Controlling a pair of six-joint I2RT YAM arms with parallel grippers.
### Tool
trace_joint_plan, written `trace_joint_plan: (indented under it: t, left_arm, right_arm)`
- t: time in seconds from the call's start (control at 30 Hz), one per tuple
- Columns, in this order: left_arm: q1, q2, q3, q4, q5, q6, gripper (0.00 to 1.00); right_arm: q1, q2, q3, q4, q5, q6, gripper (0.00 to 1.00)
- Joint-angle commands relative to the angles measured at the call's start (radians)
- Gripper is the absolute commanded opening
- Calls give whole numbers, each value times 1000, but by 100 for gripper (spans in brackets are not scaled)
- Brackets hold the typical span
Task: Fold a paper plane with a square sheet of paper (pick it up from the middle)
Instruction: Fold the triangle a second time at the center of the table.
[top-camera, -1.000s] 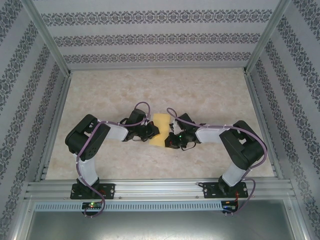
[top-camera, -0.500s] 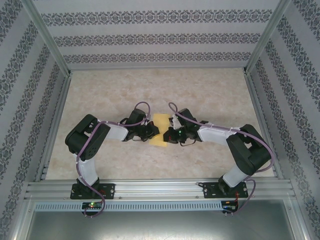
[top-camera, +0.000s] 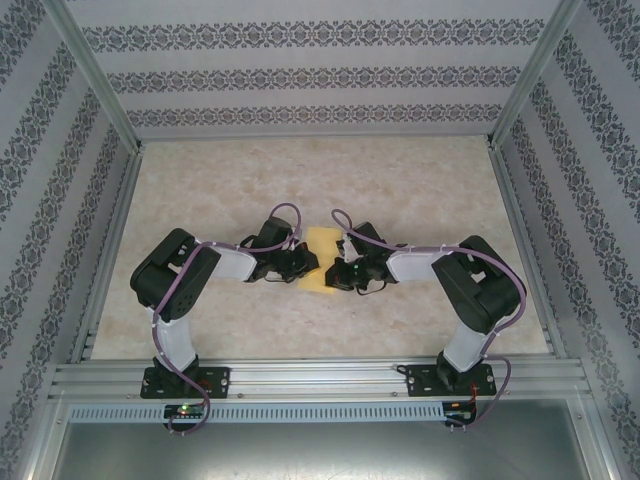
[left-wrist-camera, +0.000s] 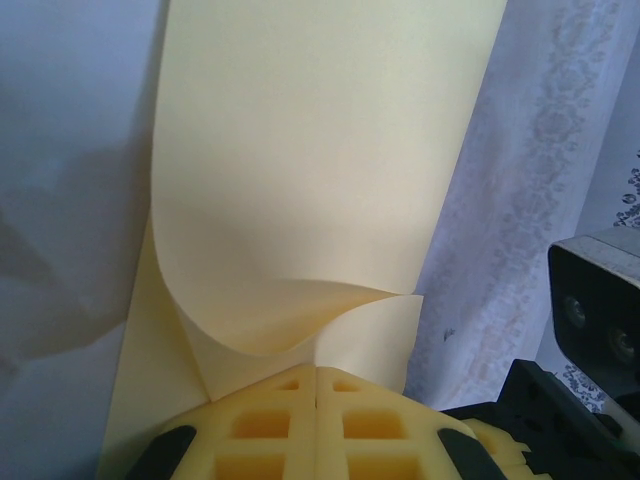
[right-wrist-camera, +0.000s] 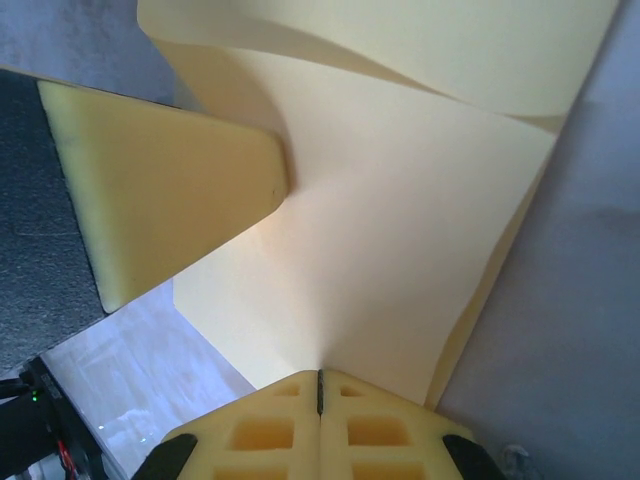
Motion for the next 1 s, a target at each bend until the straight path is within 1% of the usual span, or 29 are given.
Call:
trace_joint_plan:
  t: [0.0, 0.1, 0.13, 0.27, 0.33, 0.4, 0.47, 0.6, 0.77, 0.83, 0.9, 0.97]
  left_arm:
    - [5, 29, 6, -63, -21, 29, 0]
    - [6, 6, 22, -43, 14, 46, 0]
    - [5, -11, 24, -31, 25, 47, 2]
    - [-4, -66, 39, -40, 45, 36, 3]
    - [-18, -88, 40, -44, 46, 31, 4]
    - [-26, -95, 53, -106, 18, 41, 3]
    - [-28, -80, 50, -132, 5, 33, 2]
    - [-35, -29, 25, -63, 29, -9, 1]
    - [-48, 13, 40, -21, 60, -12, 1]
    - [-49, 16, 47, -51, 48, 2, 1]
    - [-49, 21, 58, -115, 14, 36, 1]
    - [-43, 33, 56, -137, -19, 53, 1]
  right_arm:
    - [-2, 28, -34, -88, 59, -16, 0]
    - [1, 40, -40, -75, 54, -8, 0]
    - [0, 39, -41, -79, 58, -9, 0]
    - [-1, 28, -40, -90, 71, -12, 0]
    - [-1, 30, -39, -90, 71, -12, 0]
    - [-1, 31, -41, -86, 72, -8, 0]
    - [-2, 31, -44, -81, 72, -5, 0]
    - [-1, 28, -43, -82, 69, -5, 0]
    - [-2, 30, -43, -87, 72, -7, 0]
    - [-2, 31, -44, -85, 74, -6, 0]
    - [-1, 30, -45, -85, 76, -5, 0]
    - [-1, 31, -44, -89, 74, -6, 0]
